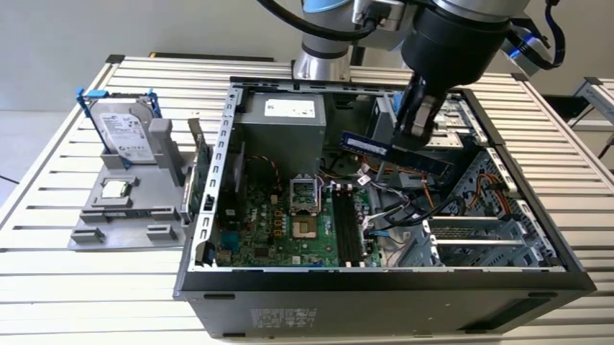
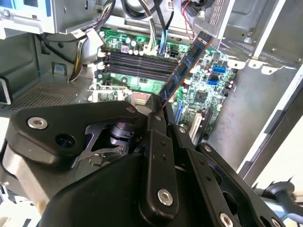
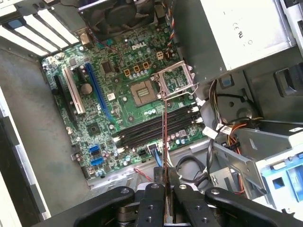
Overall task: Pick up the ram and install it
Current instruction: 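Insert the ram into the slot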
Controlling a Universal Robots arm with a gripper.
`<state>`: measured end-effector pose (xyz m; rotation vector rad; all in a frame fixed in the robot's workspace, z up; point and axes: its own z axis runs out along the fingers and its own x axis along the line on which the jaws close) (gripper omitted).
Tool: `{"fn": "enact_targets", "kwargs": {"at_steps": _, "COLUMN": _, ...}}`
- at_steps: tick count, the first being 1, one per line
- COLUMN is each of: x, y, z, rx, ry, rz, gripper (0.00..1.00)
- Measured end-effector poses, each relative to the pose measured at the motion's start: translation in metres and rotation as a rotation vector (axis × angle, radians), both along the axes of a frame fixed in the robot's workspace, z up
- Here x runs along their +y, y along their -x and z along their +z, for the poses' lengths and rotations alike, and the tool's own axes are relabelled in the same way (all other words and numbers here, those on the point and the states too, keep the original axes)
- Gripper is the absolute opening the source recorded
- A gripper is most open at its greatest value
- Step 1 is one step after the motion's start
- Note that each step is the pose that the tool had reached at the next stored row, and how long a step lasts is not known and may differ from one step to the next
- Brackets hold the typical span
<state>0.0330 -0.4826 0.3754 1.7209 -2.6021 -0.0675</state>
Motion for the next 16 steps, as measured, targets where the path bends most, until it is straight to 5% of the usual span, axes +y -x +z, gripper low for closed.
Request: {"fn": "enact_targets", "kwargs": {"at_steps": 16, "x": 0.0, "y": 0.0, "z": 0.0, "rx": 0.0, "ry": 0.0, "rz": -0.094, "gripper": 0.0}}
